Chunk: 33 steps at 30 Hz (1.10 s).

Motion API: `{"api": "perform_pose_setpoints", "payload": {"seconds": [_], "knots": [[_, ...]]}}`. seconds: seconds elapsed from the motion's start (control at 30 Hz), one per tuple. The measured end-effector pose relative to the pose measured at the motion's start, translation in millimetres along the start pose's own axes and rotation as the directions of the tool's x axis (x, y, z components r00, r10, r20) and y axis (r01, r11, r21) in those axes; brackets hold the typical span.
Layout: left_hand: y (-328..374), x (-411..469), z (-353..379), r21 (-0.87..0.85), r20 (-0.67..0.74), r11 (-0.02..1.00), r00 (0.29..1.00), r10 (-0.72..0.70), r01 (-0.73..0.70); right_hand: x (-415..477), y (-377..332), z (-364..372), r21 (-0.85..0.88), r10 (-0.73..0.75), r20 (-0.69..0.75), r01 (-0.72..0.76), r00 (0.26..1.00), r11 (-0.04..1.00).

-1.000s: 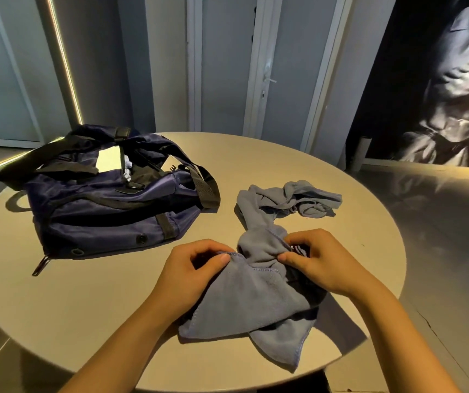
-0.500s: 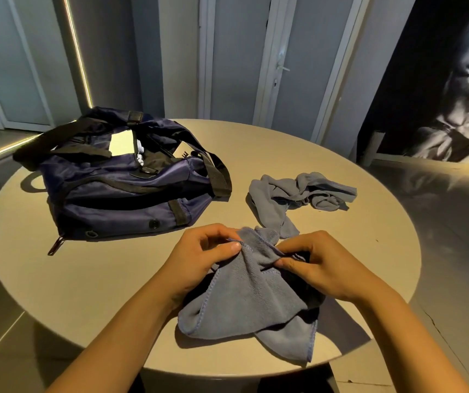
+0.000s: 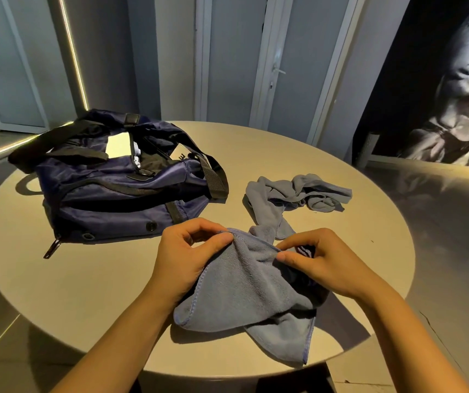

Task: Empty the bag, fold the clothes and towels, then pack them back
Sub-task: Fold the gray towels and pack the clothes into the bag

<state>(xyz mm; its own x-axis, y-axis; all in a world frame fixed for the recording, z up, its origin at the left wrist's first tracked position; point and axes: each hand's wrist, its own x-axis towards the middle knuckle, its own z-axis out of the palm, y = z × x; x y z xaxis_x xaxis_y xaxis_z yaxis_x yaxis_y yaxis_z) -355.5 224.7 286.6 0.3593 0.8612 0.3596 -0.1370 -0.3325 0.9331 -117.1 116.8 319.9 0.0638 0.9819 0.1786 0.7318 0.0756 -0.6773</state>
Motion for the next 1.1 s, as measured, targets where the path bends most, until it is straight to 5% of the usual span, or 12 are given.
{"api": "perform_pose_setpoints", "payload": {"seconds": [0.23, 0.37, 0.53, 0.73, 0.97, 1.1], "knots": [[-2.5, -0.2, 0.1, 0.053, -0.026, 0.998, 0.999, 0.043, -0.041, -1.7, -2.7, 0.5, 0.013, -0.001, -0.054, 0.001, 0.999, 1.0], [-4.7, 1.0, -1.2, 0.078, -0.068, 0.996, 0.996, 0.052, -0.047, -1.6, -7.9, -1.3, 0.046, -0.022, -0.201, 0.032, 0.979, 0.998], [-12.4, 6.2, -8.2, 0.034, -0.196, 0.999, 0.98, 0.02, -0.014, 0.7, 0.5, -15.2, 0.357, 0.208, -0.389, -0.062, 0.898, 0.932], [-13.7, 6.0, -8.8, 0.051, -0.312, 0.998, 0.95, -0.013, 0.03, -8.0, 18.8, -35.2, 0.701, 0.392, -0.323, -0.061, 0.861, 0.711], [-3.9, 11.7, -11.6, 0.032, -0.346, 0.998, 0.938, -0.032, 0.045, -8.6, 27.4, -41.5, 0.628, 0.403, -0.374, -0.091, 0.835, 0.773], [27.1, 29.7, -33.1, 0.065, -0.234, 0.997, 0.972, -0.035, 0.051, -3.9, 24.0, -66.2, 0.554, 0.359, -0.477, -0.042, 0.802, 0.831]]}}
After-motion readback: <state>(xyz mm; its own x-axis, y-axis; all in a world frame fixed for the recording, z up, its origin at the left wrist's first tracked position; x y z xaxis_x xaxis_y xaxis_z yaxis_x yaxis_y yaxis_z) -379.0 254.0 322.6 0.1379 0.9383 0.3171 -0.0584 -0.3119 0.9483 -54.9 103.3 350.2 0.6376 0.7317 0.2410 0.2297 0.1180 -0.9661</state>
